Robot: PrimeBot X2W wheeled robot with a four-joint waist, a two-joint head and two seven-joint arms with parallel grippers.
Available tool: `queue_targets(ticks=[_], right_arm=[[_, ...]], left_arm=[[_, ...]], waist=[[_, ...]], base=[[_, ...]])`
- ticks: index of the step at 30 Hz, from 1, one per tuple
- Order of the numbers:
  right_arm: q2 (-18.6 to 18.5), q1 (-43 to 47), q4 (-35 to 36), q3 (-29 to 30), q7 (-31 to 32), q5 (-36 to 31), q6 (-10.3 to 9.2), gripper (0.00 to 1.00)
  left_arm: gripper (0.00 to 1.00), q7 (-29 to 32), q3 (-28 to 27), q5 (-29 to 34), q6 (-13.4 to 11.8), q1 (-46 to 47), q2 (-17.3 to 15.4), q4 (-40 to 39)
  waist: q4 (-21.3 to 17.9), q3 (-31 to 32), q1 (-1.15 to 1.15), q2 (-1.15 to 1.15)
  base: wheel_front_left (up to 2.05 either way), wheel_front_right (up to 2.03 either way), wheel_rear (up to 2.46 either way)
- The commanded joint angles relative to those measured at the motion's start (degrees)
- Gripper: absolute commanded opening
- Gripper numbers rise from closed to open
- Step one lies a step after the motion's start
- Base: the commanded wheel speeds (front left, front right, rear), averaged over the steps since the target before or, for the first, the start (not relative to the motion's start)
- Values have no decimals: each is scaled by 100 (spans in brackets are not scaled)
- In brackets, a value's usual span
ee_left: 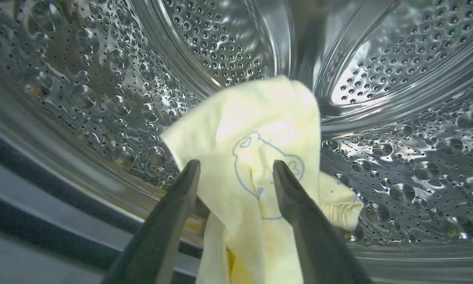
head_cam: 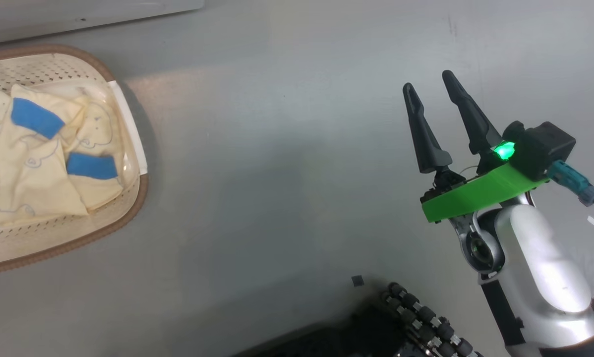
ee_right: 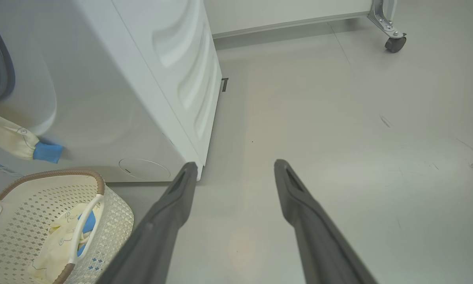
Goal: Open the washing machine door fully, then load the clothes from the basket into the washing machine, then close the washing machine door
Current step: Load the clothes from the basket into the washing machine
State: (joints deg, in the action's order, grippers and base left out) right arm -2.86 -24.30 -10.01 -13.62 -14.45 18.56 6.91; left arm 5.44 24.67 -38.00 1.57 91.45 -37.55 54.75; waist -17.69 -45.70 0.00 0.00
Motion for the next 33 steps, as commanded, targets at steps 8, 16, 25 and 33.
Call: queue_targets(ticks=[8,16,25,33], right_arm=[[-95,95,144,116,-54,-147,58,100],[-179,189,139,269,-54,-220,58,100],[-228,327,188,433,11,-288,58,100],[-285,433,247,519,95,-352,58,100]], left_arm=[[100,-596,-128,-228,199,-469,0,63],[100,-1194,-219,-431,290,-1144,182,56],[100,-1878,-319,-598,126,-2392,506,-498],[100,-2034,-553,-586,-448,-3961,807,-1896]], waist=[[303,303,0,0],[537,634,0,0],[798,1044,0,0],[1016,1397,0,0]], base=[[0,0,0],[0,0,0],[0,0,0],[0,0,0]])
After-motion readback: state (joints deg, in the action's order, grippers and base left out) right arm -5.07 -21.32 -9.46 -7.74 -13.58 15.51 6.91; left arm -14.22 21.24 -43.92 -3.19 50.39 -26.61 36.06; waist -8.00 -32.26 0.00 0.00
